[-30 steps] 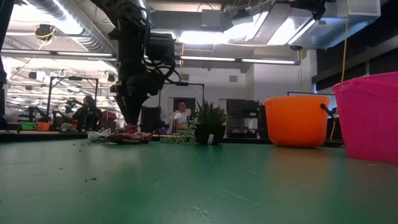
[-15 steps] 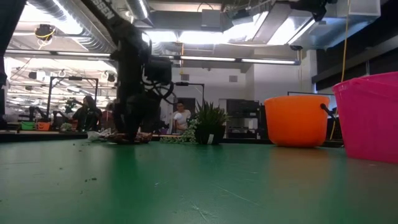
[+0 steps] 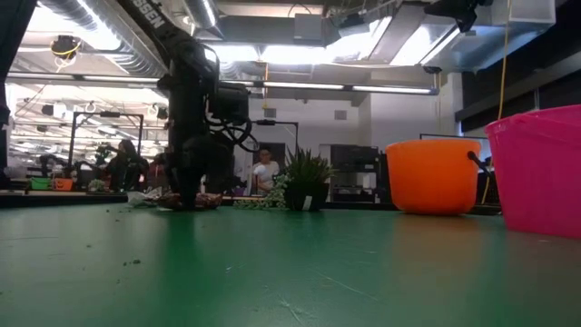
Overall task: Sort candy
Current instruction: Put the brown chocolate bar into the black bucket
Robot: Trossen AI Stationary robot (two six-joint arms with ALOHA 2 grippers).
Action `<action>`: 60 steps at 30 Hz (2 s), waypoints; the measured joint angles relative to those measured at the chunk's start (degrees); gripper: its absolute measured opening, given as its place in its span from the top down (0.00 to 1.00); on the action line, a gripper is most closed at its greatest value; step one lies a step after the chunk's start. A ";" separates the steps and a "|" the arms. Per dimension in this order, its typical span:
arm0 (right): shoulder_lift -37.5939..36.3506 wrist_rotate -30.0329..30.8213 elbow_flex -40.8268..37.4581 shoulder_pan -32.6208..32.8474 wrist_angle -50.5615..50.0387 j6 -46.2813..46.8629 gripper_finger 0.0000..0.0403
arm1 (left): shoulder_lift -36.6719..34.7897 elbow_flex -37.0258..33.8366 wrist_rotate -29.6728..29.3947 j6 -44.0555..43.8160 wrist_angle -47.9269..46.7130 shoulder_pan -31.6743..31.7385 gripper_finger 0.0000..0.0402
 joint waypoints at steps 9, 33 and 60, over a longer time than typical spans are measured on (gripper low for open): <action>0.00 0.00 0.00 0.00 0.02 0.11 0.56 | -3.57 7.60 6.27 0.67 -14.79 -2.98 0.87; 0.00 0.02 0.00 -0.02 -0.02 0.22 0.56 | -35.02 12.53 4.81 -55.83 -26.90 -57.77 0.86; 2.81 -0.10 0.00 0.00 2.96 2.11 0.56 | -30.19 12.46 -9.56 -55.80 -25.22 -65.03 0.57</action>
